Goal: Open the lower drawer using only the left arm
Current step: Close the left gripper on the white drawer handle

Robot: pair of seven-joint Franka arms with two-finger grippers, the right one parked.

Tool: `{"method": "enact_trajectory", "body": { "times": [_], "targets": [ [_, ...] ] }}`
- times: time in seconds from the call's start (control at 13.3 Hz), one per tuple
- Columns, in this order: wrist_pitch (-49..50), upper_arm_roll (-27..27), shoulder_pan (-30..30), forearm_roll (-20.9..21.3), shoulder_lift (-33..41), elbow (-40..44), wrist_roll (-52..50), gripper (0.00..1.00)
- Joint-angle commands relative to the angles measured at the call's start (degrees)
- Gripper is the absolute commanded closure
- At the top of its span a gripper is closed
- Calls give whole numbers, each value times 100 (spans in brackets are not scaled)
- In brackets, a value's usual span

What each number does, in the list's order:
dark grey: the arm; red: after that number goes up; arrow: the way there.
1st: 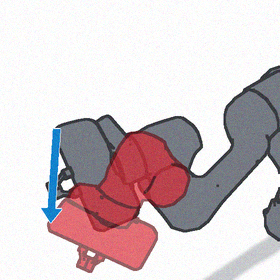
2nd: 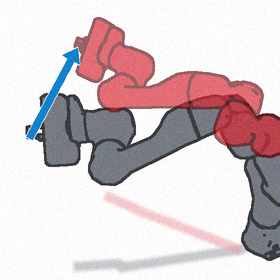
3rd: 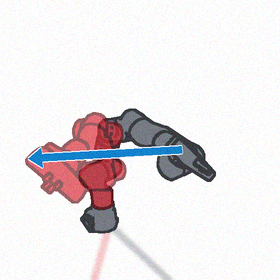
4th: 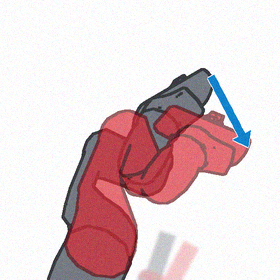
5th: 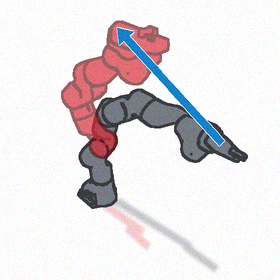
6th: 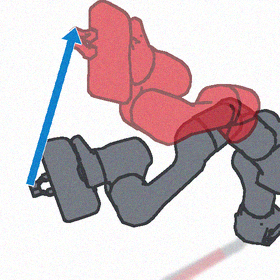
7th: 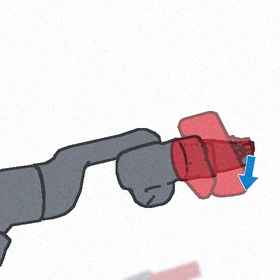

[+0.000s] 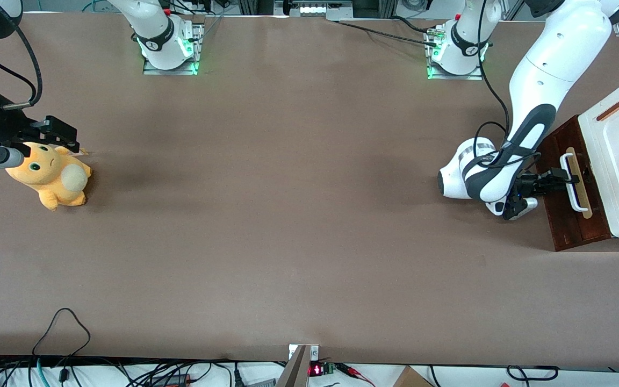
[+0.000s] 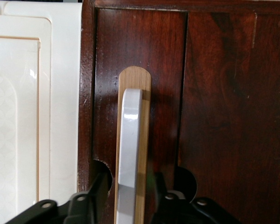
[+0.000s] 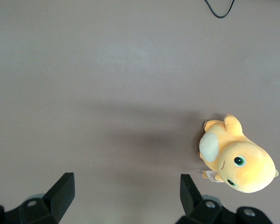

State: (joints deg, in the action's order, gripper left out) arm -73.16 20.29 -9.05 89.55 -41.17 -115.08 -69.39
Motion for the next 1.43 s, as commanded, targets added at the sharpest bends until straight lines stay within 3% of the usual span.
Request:
{"method": "enact_trajectory", "body": {
  "times": [0.0,0.98,1.13,1.36],
  "targets": [
    [-31,10,-61,160,-31,47,31,60],
    [-31,-60,-114,309,-40,38,31,60],
    [-31,-60,-114,309,-40,38,31,64],
    [-31,-60,-114,318,-40,47,31,77]
  ]
}}
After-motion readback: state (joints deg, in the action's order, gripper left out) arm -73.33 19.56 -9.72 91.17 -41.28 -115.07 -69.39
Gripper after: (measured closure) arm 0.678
